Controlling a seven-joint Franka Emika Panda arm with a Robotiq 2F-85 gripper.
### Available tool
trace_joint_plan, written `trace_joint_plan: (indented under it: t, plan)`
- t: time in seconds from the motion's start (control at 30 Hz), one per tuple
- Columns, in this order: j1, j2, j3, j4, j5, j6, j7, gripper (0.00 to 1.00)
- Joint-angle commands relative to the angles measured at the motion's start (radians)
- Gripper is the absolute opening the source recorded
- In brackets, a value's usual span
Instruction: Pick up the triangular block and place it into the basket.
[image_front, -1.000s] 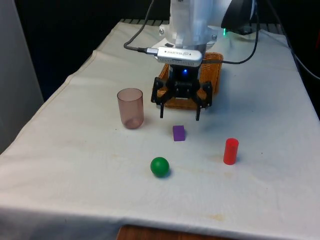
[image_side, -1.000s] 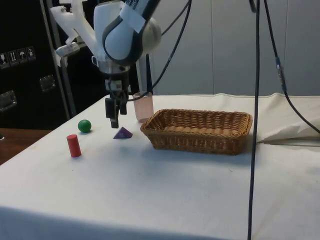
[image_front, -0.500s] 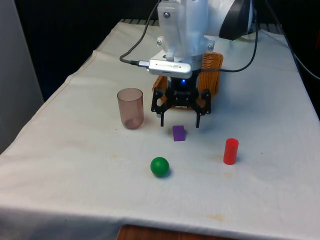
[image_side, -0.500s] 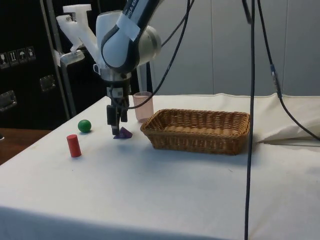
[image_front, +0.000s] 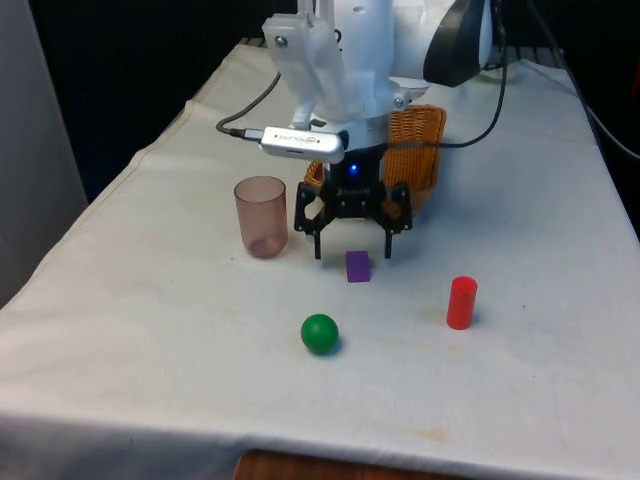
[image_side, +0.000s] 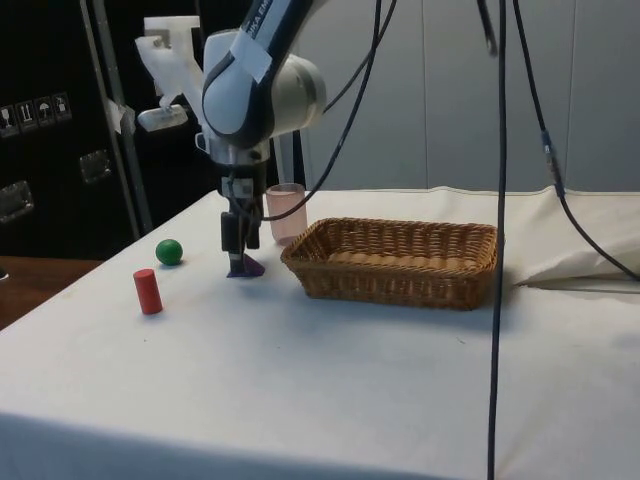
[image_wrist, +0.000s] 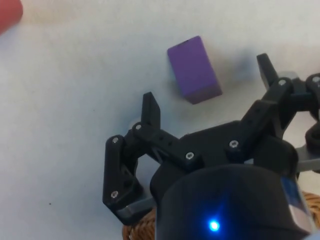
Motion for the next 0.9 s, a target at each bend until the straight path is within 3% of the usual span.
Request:
trace_joint_plan:
  t: [0.0,0.17,0.2,0.23,0.43,0.47,0.5,0.77,0.87]
  plan:
    - [-0.01,0.007,0.01,0.009,0.012,0.0,-0.016,1.0]
    - [-0.012,0.014,0.006,0.016,0.016,0.001,-0.025,1.0]
    - [-0.001,0.012,-0.005,0.01,0.007,0.0,-0.014,1.0]
    - [-0.012,0.015,0.005,0.016,0.016,0.002,-0.026,1.0]
    - [-0.009,0.012,0.0,0.012,0.013,0.005,-0.024,1.0]
    - [-0.003,0.012,-0.007,0.01,0.007,0.0,-0.017,1.0]
    - [-0.008,0.012,-0.001,0.011,0.013,0.005,-0.023,1.0]
    - [-0.004,0.012,-0.006,0.01,0.008,0.001,-0.018,1.0]
    - [-0.004,0.012,-0.006,0.01,0.008,0.0,-0.018,0.88]
